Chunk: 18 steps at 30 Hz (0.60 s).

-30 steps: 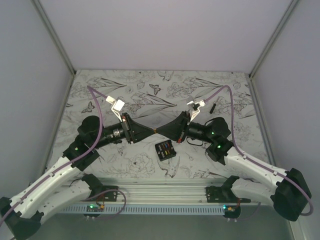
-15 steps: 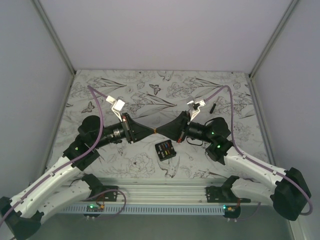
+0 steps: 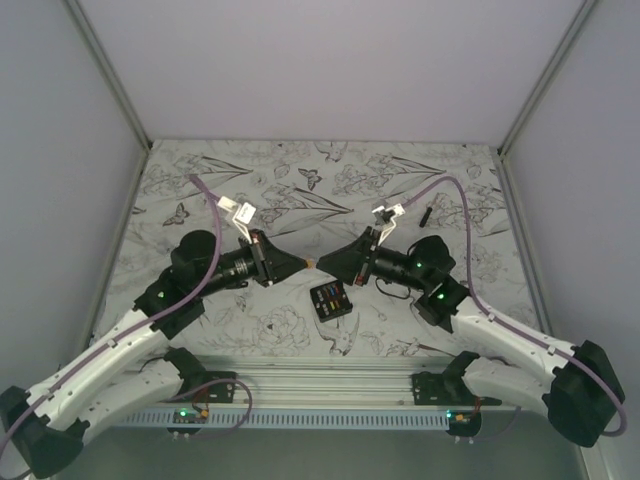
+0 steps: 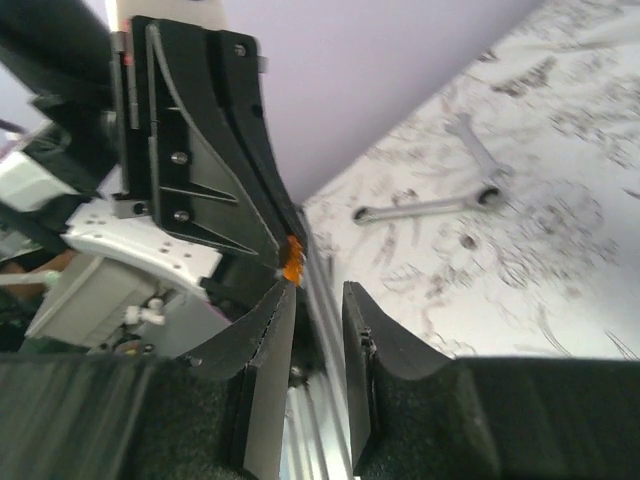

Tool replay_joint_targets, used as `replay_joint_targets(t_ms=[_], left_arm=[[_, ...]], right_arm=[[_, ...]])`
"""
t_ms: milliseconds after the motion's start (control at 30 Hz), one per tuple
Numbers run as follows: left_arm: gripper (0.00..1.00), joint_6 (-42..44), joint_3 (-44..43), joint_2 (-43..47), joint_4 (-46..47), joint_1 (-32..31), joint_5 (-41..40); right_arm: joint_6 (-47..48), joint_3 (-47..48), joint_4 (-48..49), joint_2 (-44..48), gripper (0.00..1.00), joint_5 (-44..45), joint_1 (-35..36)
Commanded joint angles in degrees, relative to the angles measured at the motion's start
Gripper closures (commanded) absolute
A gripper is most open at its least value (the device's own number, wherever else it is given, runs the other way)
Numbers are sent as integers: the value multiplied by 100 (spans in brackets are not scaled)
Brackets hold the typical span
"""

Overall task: Snap on the fuse box
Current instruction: Pick up the fuse from the center of the board, then install the fuse at the fuse box base.

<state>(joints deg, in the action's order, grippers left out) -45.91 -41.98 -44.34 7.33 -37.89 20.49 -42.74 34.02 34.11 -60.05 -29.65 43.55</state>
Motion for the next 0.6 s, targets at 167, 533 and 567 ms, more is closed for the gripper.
replay_joint_targets(t_ms=[167,533,567], left_arm=[[100,424,-209,-733,-1713,211,-791],[100,672,-866,-2121,-2598,385,-744],[100,691,-936,-2256,-2678,392,-750]], right_arm=[[494,-437,-2414,507,69,1343,-619],[555,-757,-3158,-744,74,2087,-1085],[568,-717,-3236,-911,75,2181,-1085]])
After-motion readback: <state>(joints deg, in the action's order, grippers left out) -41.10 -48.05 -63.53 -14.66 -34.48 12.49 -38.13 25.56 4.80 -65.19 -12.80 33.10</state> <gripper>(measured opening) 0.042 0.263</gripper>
